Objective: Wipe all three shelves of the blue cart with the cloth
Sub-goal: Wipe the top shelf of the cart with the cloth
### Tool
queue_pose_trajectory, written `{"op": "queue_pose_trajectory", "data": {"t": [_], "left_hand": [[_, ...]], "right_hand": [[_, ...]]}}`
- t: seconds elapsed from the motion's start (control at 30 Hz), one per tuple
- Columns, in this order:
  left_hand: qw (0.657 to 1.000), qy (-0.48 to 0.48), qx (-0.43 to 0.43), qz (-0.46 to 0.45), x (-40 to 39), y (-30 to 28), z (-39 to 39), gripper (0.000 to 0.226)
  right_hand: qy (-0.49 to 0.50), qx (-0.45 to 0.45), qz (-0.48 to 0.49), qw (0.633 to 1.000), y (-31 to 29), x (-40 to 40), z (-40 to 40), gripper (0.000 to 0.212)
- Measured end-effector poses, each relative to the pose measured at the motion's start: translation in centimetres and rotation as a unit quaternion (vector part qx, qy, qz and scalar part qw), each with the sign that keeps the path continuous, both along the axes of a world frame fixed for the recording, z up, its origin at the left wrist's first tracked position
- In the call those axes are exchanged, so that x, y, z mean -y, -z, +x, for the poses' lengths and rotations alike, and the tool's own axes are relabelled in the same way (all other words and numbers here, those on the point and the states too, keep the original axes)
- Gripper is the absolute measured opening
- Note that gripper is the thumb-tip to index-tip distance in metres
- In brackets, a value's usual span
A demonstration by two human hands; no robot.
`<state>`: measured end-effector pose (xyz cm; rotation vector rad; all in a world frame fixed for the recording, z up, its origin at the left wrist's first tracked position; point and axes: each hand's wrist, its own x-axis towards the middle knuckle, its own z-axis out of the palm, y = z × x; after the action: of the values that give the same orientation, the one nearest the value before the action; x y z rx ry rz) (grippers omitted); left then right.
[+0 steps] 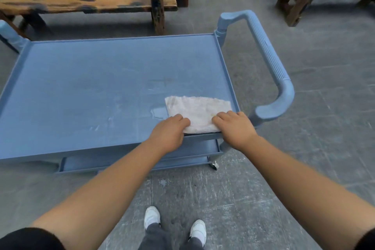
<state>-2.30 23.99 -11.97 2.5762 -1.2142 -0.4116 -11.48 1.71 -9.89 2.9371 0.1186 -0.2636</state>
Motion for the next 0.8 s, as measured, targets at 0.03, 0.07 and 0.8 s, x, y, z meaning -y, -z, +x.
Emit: {"op": "queue_pose_trajectory", "data": {"t": [0.03, 0.07, 0.8], "left_hand": [[1.0, 0.0, -0.017, -0.016, -0.3, 0.0, 0.0, 0.03], [0.999, 0.002, -0.027, -0.027, -0.6, 0.0, -0.2, 0.031], [0.988, -0.098, 0.076, 0.092, -6.9, 2.1, 1.5, 0.092]], "right_hand": [[0.012, -0.008, 0.028, 1.0, -0.2, 0.0, -0.1, 0.031], [0.018, -0.014, 0.054, 0.998, -0.3, 0.1, -0.1, 0.025], [0.241, -0.104, 0.12, 0.957, 2.8, -7.9, 3.3, 0.089]]}}
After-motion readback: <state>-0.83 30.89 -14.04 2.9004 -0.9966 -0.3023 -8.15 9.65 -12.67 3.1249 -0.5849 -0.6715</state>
